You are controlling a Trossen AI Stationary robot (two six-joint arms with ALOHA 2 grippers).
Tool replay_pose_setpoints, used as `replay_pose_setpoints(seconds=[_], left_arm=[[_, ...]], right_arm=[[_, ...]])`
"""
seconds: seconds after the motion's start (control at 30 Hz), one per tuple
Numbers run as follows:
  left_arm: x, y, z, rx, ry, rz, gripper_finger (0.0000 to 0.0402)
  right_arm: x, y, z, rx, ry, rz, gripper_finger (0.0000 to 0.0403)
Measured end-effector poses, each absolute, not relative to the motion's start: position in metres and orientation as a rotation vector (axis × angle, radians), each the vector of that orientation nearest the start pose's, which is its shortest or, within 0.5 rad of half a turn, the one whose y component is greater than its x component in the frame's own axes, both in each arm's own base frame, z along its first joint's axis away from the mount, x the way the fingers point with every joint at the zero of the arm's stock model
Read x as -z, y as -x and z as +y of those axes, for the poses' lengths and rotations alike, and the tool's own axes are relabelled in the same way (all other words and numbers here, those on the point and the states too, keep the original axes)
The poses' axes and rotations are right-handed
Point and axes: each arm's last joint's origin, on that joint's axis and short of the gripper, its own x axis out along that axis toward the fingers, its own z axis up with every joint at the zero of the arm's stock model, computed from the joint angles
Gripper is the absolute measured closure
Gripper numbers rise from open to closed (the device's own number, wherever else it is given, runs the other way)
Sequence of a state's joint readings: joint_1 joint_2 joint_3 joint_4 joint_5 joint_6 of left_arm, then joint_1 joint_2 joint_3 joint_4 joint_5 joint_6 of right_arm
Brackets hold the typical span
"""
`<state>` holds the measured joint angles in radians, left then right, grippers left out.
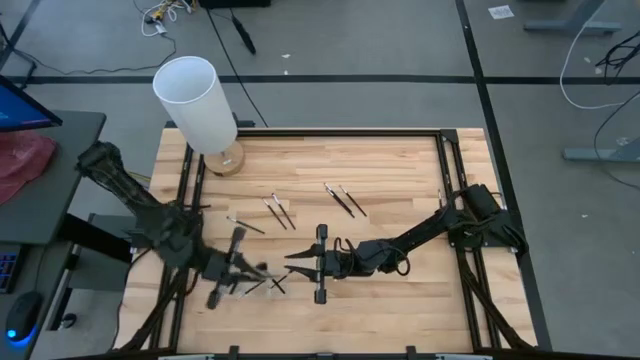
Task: Put items in baskets/containers
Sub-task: Put the eyeshadow brush into the transparent organizer
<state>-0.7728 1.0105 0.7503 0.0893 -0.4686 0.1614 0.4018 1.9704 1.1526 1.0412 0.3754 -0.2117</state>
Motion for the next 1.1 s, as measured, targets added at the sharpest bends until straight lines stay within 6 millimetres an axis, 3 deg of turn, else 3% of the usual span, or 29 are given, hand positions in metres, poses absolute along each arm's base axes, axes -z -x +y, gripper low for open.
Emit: replay_pose_setpoints(seconds=[0.17,0.33,0.67,0.9,1.1], left_arm=[[-0.327,-0.143,-0.155,0.399,-0.245,0.392,0.0385],[-0.319,-0.114,-0.156,0.410,-0.181,0.625,0.0379],[-0.264,-0.096,-0.162,0.216,-0.095,0.596,0.0377],[-0.248,-0.101,-0.161,0.206,0.052,0.520,0.0382],[-0.226,-0.104,-0.153,0.118,0.243,0.604,0.0370]], right_arm=[[-0.233,-0.394,0.159,0.000,0.122,-0.203,0.0296],[-0.227,-0.396,0.157,-0.007,0.086,-0.150,0.0299],[-0.227,-0.397,0.155,-0.003,0.072,-0.152,0.0310],[-0.227,-0.397,0.155,-0.004,0.050,-0.152,0.0310],[-0.227,-0.399,0.151,0.003,0.026,-0.151,0.0310]])
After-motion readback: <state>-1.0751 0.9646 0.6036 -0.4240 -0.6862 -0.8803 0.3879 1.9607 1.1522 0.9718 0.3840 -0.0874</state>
